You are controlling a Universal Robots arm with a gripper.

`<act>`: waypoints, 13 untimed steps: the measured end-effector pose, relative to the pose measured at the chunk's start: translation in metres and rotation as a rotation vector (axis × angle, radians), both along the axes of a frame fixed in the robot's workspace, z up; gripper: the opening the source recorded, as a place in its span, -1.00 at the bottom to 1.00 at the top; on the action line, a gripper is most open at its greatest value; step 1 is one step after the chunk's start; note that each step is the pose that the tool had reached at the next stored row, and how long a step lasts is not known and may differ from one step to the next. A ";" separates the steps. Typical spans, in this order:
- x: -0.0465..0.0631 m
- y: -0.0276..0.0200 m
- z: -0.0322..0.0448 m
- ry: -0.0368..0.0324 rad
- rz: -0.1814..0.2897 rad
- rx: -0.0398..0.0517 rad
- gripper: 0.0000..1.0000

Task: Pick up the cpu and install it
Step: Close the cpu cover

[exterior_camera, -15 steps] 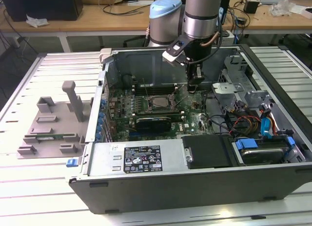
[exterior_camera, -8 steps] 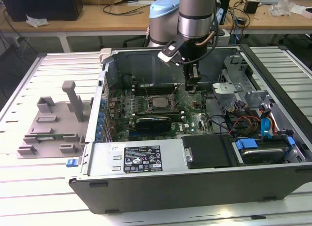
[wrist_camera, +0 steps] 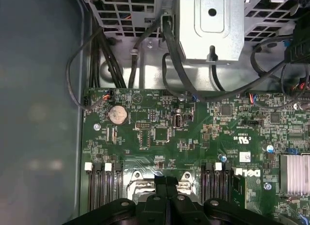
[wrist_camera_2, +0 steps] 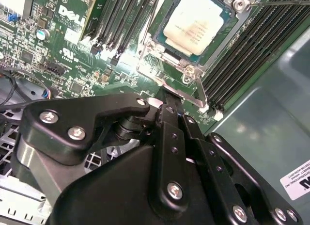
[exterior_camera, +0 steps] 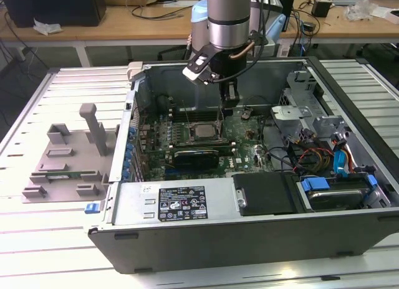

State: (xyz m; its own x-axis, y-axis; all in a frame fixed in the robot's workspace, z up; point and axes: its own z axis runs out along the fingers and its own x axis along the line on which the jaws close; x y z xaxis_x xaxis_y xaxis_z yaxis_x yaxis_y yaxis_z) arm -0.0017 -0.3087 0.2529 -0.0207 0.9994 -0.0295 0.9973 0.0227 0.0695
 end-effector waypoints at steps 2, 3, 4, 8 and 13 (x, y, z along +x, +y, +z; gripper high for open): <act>-0.002 0.0001 -0.0005 0.0000 0.000 0.0000 -0.79; -0.002 0.0000 -0.0005 0.0001 0.000 -0.0004 -0.79; -0.002 0.0001 -0.0008 0.0039 0.000 -0.0003 -0.79; -0.001 0.0000 -0.0023 0.0670 0.000 0.0005 -0.79; -0.004 0.0000 -0.0046 0.0707 0.000 0.0000 -0.79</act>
